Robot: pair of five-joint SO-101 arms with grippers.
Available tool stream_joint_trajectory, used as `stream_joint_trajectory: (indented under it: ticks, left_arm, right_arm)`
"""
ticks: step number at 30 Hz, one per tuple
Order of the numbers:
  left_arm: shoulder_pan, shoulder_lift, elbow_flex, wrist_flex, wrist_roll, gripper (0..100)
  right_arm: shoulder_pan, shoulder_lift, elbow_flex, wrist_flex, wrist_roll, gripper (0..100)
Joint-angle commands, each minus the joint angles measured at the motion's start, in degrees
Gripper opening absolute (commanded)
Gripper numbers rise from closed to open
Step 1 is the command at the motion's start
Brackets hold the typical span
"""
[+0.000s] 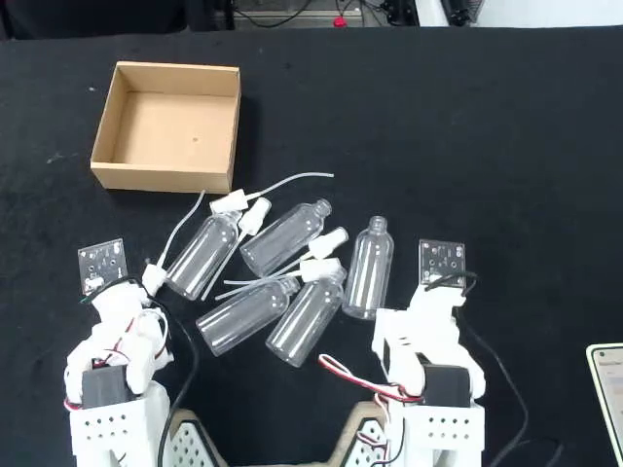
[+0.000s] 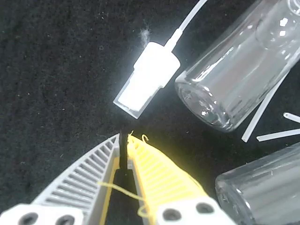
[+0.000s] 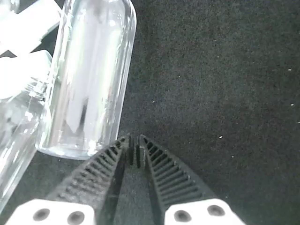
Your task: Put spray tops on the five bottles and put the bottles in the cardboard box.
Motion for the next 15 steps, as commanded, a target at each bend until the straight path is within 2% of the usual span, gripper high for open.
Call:
stream_joint_trajectory:
  ticks: [1, 15]
  left_arm:
    - [0.48, -0.7, 0.92, 1.23, 0.0, 4]
    - [0.75, -0.7, 0.92, 1.23, 0.0, 4]
  right_arm:
    - [-0.18, -5.41, -0.4, 0.35, 0.35, 1.8]
    - [-0.44, -5.41, -0.4, 0.35, 0.35, 1.9]
